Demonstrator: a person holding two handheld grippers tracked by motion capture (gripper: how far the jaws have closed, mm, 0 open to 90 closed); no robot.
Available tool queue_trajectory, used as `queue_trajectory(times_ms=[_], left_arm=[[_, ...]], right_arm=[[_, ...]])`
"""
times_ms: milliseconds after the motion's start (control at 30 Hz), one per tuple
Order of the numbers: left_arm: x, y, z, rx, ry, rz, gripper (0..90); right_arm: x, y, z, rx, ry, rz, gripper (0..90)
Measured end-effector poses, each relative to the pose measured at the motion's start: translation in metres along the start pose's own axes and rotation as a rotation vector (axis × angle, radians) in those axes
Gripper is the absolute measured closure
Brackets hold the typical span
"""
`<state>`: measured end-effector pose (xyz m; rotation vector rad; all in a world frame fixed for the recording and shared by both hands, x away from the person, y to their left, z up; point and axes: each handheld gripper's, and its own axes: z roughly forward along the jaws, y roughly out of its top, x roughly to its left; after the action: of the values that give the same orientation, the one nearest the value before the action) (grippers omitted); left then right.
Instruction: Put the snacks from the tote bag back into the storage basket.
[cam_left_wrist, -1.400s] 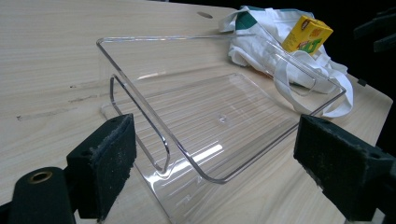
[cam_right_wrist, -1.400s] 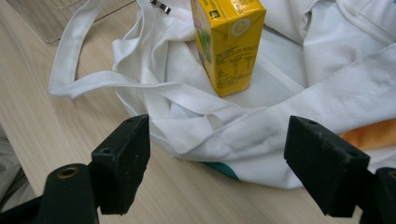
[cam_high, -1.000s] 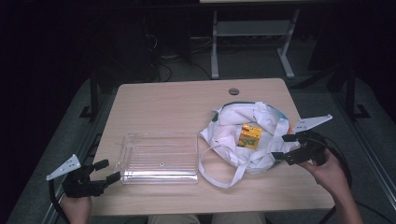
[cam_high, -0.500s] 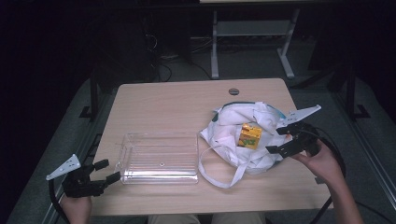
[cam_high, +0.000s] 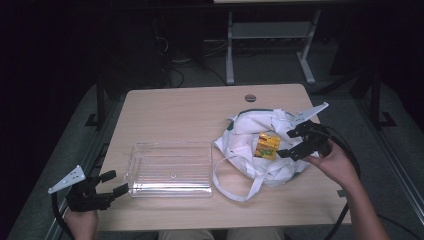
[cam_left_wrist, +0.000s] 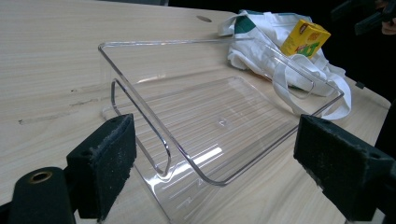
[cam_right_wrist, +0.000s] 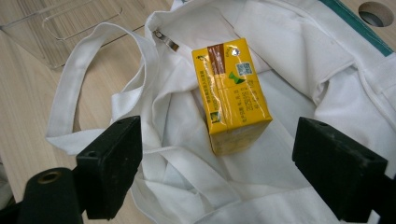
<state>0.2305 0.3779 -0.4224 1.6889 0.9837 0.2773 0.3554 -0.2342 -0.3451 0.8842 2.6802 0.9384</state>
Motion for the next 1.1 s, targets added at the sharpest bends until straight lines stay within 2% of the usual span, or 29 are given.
queue_trajectory(times_ms=[367,467,833,867,1100], left_arm=[[0.000,0.000,0.000,-0.003,-0.001,-0.002,12.7],[0.000,0.000,-0.001,-0.007,-0.003,-0.004,12.8],[0.000,0.000,-0.001,0.000,0.002,-0.003,12.7],[0.000,0.000,-0.001,0.001,0.002,-0.002,12.8],[0.000,0.000,-0.001,0.000,0.002,-0.005,12.8]], right_arm=[[-0.001,0.013,0.010,0.031,0.000,-0.025,15.5],[-0.002,0.020,0.013,0.048,-0.004,-0.048,15.5],[-0.005,0.028,0.023,0.086,-0.008,-0.060,16.5],[-0.006,0.029,0.027,0.099,-0.011,-0.074,17.0],[-0.005,0.033,0.037,0.129,-0.015,-0.089,21.4]])
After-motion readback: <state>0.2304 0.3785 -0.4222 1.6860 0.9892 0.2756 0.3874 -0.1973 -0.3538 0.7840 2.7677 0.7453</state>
